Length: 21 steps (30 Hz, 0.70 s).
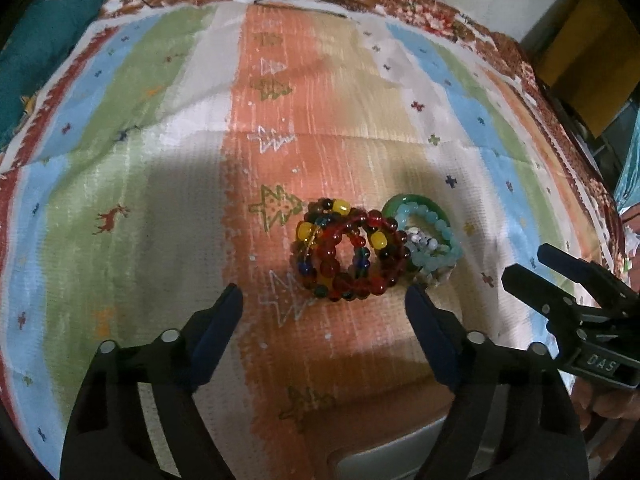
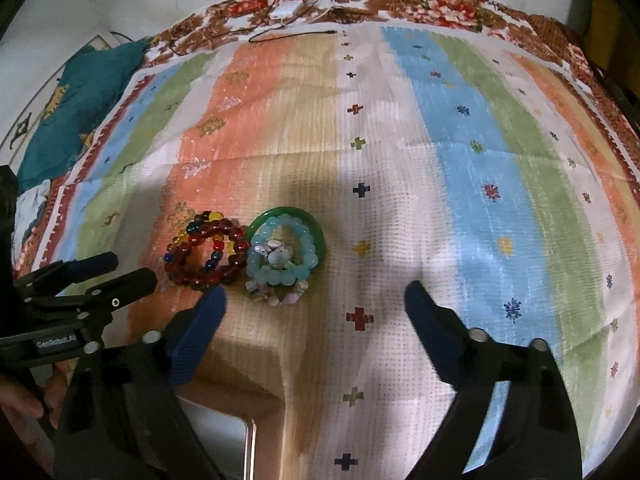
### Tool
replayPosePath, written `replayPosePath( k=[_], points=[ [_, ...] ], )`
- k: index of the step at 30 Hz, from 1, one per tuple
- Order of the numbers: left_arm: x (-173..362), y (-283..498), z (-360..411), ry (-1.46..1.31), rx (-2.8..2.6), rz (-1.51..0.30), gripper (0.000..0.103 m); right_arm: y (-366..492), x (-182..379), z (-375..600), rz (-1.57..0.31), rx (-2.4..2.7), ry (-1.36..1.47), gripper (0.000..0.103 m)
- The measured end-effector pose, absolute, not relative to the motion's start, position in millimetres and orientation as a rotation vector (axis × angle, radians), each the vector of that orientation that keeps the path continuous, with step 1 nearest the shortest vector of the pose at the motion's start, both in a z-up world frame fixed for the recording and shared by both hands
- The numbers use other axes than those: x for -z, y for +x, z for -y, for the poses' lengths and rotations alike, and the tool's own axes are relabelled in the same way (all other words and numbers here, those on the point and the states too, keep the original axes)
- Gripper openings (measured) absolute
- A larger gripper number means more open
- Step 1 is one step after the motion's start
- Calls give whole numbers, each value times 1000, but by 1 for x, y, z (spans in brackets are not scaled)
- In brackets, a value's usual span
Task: Organize jewelry
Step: 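Lower left tool over dark red bead bracelet while right tool lowers over pale blue bracelet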
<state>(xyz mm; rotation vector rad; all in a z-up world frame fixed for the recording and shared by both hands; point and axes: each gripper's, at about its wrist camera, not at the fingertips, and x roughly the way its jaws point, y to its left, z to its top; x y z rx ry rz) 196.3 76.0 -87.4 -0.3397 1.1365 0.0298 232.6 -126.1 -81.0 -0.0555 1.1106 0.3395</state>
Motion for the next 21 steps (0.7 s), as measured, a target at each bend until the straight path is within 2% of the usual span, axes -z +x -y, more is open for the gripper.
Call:
replayPosePath(
  k=[9,15,17,21],
  points=[
    [99,209,-77,-384,13,-1179,61,246,95,124,-1150,-337,-26,77],
    [106,218,-74,-387,22,-1202,56,256,108,123,-1188,-326,-11,66],
    [109,220,-74,-394,23,-1213,53,258,112,122,-1199,-323,-4,58],
    [113,224,-77,-418,31,-1224,45,263,117,122,-1212,-325,18,54]
  ],
)
